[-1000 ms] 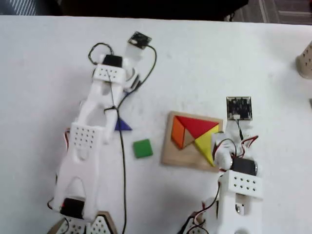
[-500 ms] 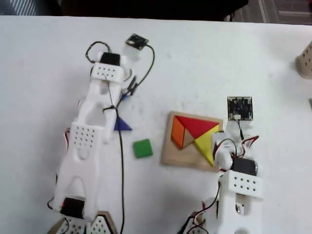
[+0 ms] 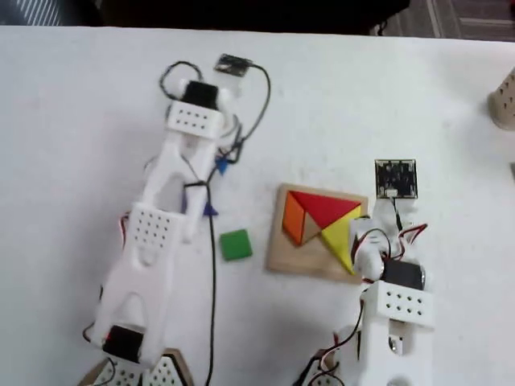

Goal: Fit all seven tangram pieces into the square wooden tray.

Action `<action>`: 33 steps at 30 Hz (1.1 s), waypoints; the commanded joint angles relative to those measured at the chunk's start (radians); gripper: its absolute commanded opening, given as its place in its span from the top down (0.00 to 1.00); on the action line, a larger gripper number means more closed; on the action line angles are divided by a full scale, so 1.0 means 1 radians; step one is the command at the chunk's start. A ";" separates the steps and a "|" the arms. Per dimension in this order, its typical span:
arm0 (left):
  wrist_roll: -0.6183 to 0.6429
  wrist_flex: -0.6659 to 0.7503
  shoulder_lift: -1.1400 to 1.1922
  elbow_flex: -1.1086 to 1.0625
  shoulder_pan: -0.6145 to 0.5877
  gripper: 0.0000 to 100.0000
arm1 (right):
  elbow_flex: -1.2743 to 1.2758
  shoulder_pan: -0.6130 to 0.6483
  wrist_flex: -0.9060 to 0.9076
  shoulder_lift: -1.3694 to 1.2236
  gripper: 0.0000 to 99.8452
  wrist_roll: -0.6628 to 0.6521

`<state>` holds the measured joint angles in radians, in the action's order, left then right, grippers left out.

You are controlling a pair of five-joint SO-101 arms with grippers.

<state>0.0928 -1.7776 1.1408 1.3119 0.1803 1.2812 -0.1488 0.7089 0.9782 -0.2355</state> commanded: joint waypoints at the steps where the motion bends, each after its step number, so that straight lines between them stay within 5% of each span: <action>1: 0.026 -0.014 -0.133 -0.075 0.096 0.89 | -0.005 -0.005 -0.021 0.024 0.87 -0.012; 22: 0.018 0.132 -0.731 -0.859 0.311 0.93 | 0.035 -0.165 -0.019 0.024 0.87 -0.095; 33: 0.017 0.562 -1.106 -1.428 0.398 0.93 | -0.002 -0.335 -0.108 -0.022 0.87 0.003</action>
<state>0.1082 -1.4200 0.2048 0.0614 0.5286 1.3257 -0.4526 0.6352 0.9766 -0.2647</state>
